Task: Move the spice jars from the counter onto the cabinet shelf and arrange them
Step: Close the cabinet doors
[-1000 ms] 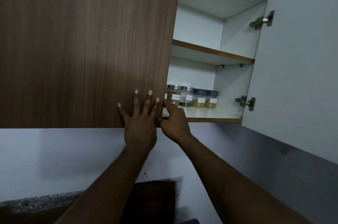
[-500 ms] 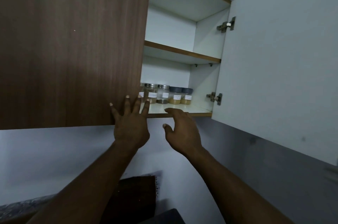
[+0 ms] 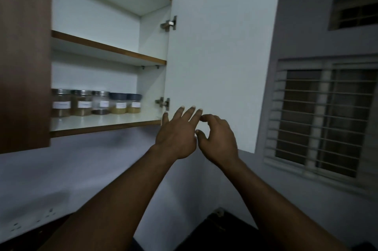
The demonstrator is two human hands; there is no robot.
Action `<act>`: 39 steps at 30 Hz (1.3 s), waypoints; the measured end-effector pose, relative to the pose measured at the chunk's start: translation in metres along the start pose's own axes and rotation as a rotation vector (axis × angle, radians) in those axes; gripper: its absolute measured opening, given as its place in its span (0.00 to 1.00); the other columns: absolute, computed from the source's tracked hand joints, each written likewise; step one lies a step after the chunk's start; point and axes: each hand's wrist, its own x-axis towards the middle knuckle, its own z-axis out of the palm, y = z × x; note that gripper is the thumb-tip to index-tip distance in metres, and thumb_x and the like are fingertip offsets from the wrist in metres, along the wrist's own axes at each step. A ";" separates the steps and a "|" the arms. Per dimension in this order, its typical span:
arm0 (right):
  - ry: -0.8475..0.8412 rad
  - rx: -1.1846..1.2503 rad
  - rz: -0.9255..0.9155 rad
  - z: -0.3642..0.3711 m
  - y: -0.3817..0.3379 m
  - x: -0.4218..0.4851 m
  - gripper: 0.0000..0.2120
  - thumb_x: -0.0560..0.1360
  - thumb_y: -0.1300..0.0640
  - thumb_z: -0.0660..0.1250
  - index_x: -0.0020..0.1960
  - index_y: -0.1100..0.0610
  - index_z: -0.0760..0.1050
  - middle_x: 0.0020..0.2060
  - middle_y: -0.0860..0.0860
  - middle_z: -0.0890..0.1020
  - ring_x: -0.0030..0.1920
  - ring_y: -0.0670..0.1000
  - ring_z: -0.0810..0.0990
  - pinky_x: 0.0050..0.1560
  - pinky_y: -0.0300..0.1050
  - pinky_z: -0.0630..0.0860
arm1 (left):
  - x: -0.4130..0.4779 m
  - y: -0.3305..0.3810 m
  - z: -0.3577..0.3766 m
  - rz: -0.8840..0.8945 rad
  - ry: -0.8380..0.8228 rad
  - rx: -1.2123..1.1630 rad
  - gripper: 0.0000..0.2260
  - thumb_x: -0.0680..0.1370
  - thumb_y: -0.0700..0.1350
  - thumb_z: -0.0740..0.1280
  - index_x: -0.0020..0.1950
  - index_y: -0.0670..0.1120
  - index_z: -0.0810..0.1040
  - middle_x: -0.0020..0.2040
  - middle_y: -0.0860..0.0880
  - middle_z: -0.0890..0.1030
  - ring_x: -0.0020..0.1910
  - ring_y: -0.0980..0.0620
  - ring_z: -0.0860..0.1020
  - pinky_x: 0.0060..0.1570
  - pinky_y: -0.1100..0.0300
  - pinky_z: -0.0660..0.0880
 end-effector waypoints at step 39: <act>0.199 0.194 -0.110 -0.021 0.071 -0.063 0.14 0.78 0.42 0.67 0.47 0.52 0.81 0.40 0.42 0.83 0.35 0.41 0.80 0.33 0.41 0.76 | 0.017 0.081 0.017 -0.213 0.345 -0.637 0.46 0.73 0.73 0.65 0.83 0.52 0.55 0.81 0.50 0.59 0.78 0.46 0.63 0.67 0.49 0.72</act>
